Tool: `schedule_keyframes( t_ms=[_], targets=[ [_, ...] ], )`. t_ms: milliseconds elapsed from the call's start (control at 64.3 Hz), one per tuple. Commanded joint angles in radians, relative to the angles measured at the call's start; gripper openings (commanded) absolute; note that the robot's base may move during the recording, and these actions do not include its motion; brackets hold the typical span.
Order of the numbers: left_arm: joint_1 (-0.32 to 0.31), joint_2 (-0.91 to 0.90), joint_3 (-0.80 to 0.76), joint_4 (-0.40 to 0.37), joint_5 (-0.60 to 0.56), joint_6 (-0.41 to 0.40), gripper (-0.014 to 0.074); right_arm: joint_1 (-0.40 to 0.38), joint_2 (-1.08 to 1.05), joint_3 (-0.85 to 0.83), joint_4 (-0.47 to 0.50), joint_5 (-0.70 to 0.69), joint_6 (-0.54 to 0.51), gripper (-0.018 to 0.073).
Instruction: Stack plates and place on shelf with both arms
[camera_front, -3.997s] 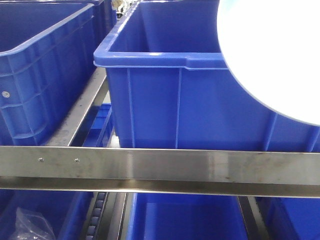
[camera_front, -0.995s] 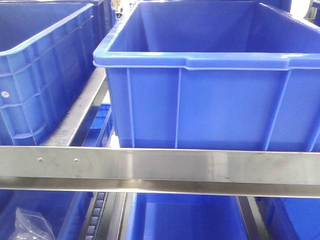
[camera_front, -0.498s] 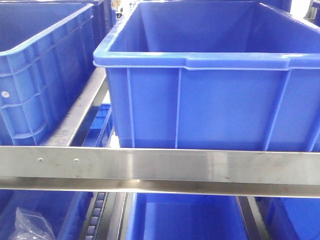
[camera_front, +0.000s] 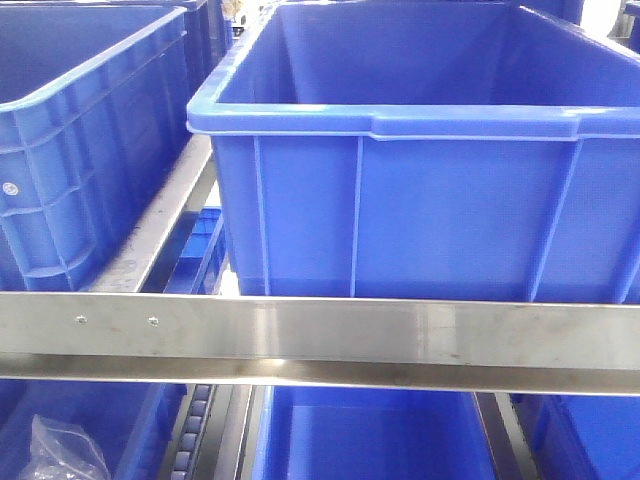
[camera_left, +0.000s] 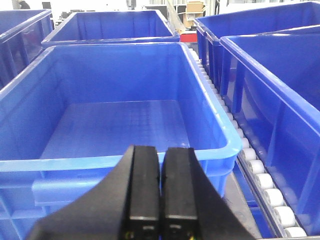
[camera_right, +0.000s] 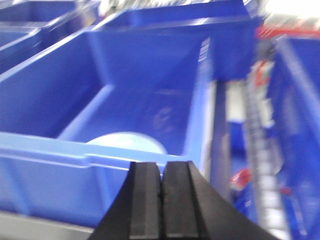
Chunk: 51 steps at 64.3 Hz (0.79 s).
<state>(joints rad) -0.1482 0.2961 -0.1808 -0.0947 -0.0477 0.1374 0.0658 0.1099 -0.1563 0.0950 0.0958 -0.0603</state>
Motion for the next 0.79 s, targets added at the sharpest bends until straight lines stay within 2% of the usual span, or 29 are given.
schedule_keyframes(
  t_ms=[0,233,622,778],
  targets=[
    [0.002,0.012,-0.029,-0.008,-0.088,-0.004,0.0082,-0.026,-0.028,0.028,-0.014,-0.12,-0.01,0.003],
    [0.002,0.012,-0.029,-0.008,-0.088,-0.004,0.0082,-0.037,-0.111,0.164,-0.087,-0.122,-0.01,0.003],
    [0.002,0.012,-0.029,-0.008,-0.088,-0.004,0.0082,-0.037,-0.139,0.185,-0.087,-0.086,-0.006,0.0033],
    [0.002,0.012,-0.029,-0.008,-0.088,-0.004,0.0082,-0.037,-0.139,0.185,-0.051,-0.085,0.001,0.0033]
  ],
)
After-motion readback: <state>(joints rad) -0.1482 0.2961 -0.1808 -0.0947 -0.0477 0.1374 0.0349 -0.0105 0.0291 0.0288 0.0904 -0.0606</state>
